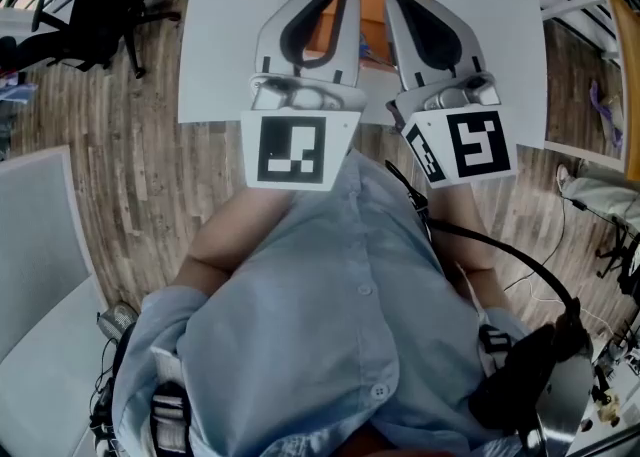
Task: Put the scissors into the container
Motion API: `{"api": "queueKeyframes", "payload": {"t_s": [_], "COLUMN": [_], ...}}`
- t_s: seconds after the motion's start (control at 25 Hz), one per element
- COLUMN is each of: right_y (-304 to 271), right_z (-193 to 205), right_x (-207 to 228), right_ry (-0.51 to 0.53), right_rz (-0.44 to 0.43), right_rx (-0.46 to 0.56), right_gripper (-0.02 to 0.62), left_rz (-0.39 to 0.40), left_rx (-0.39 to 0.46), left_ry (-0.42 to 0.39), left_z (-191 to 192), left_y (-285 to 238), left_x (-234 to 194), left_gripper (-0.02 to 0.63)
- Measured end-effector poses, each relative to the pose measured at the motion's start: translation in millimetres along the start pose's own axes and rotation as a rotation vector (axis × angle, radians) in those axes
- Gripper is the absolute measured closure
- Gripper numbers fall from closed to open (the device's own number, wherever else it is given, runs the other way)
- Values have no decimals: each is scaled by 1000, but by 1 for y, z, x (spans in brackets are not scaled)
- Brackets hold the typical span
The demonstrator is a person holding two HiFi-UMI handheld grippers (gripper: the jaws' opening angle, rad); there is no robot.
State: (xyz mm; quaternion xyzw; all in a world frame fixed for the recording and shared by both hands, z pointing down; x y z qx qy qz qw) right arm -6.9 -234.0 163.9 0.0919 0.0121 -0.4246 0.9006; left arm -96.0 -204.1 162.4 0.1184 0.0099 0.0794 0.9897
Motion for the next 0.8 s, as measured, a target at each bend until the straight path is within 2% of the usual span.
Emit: {"api": "queueKeyframes", "payload": {"t_s": [0.8], "right_y": [-3], "right_z": [6], "right_x": [7], "right_ry": [-9], "right_rz": [-2], "right_rx": [-10], "right_gripper": [586], "left_rz": [18], "left_rx": [-11], "left_ry": [12], "left_z": [8], "left_y": [-10], "left_x": [4], "left_gripper": [566]}}
Point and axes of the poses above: the fingertips, and each gripper's own axes: y backward along the fingers, x to its right, z out of its underside, the point moved 5 cm from there along y, backward along the fingers, and after that the axes turned 7 degrees about x, right-handed, at the moved point
